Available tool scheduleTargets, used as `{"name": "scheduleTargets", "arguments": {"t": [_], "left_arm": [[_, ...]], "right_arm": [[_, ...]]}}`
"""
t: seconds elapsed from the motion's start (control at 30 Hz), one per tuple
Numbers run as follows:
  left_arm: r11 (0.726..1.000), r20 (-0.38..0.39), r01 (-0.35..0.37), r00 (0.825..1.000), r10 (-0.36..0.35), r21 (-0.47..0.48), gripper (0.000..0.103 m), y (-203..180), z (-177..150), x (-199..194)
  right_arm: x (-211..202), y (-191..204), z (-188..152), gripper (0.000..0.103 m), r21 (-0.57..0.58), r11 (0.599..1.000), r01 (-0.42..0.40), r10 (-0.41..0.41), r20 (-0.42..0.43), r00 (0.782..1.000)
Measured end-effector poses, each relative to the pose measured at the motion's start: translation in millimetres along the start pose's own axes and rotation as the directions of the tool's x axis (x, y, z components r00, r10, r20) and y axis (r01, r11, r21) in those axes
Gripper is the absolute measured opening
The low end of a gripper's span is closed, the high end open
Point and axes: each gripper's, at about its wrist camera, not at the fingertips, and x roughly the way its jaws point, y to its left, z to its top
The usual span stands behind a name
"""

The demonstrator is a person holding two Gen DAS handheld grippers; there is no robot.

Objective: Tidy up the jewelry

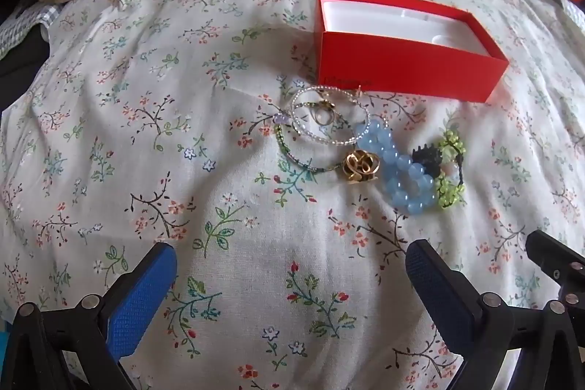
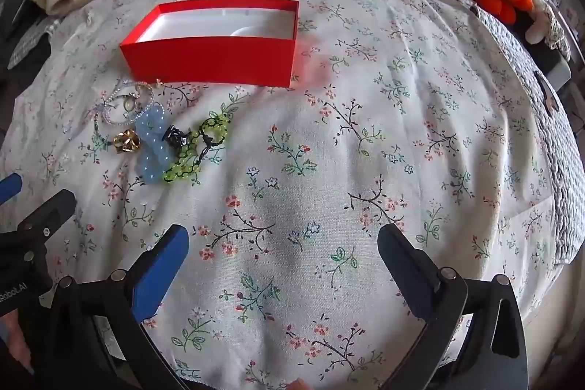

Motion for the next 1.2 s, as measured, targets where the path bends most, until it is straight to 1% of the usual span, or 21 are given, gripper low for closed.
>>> {"name": "scheduleTargets", "arguments": {"t": [0.37, 0.4, 0.73, 0.9, 1.2], "left_arm": [[1.0, -0.002, -0.008, 1.0, 0.008, -0.002, 0.103, 1.2, -3.5, -0.9], [1.0, 0.003, 0.0, 1.0, 0.0, -0.005, 0.103, -0.7, -1.5, 2.2], [1.0, 0.002, -0.007, 1.0, 0.007, 0.003, 0.103, 1.3, -1.5, 1.6], [1.0, 0.005, 0.006, 1.0, -0.006, -0.002, 0.103, 1.8, -1.1, 0.8], [1.0, 0.004, -0.002, 1.0, 0.002, 0.003, 0.103, 2.8, -0.7, 0.8]], "right_arm": [[0.0, 1.1, -1.1, 0.103, -0.005, 1.0, 0.003, -0.003, -0.002, 1.0], [0.0, 1.1, -1.1, 0.103, -0.005, 1.0, 0.003, -0.003, -0.002, 1.0], [-1.7, 2.1, 0.1, 0.103, -0.008, 1.0, 0.008, -0.008, 0.002, 1.0], [-3.0, 4.4, 0.1, 0.103, -0.015, 1.0, 0.012, -0.012, 0.007, 1.0], [-2.5, 4.4, -0.3, 0.103, -0.015, 1.0, 0.014, -0.014, 0.007, 1.0]]}}
